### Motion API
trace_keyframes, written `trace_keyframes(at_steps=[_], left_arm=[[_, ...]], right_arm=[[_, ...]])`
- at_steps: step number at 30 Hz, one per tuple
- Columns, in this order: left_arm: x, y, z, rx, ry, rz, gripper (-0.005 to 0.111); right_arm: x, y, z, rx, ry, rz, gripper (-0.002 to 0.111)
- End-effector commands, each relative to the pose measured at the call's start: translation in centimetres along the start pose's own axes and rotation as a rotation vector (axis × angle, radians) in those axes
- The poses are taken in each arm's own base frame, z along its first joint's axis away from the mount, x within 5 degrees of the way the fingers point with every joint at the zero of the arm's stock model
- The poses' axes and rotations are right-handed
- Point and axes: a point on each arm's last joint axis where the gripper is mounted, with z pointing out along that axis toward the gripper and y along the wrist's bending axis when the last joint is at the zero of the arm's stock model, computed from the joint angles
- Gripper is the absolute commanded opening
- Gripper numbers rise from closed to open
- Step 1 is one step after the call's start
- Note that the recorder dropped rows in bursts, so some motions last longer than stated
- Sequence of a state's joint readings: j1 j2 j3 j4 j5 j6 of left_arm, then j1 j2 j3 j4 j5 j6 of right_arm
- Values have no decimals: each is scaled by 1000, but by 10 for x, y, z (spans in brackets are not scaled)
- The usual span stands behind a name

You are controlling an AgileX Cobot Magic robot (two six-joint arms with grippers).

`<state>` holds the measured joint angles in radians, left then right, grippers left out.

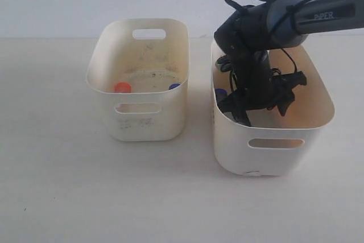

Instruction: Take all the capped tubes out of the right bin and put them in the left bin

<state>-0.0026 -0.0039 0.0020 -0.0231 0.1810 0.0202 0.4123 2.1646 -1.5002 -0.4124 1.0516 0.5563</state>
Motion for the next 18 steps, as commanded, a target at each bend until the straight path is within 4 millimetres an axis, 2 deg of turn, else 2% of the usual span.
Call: trace_keyframes(at_steps=[1, 4, 7, 14, 18], left_arm=[[-1, 0, 0, 8, -5, -7, 4], [-1, 0, 0, 8, -5, -7, 4], [-1, 0, 0, 8, -5, -7, 4], [-1, 0, 0, 8, -5, -7, 4], [-1, 0, 0, 8, -5, -7, 4]], right_arm=[[-8, -1, -15, -52, -43, 17, 67], [-10, -4, -26, -66, -79, 21, 67], [-9, -9, -28, -17, -75, 8, 67], [-7, -13, -21, 45, -49, 46, 67], [-6, -11, -8, 89, -13, 39, 67]])
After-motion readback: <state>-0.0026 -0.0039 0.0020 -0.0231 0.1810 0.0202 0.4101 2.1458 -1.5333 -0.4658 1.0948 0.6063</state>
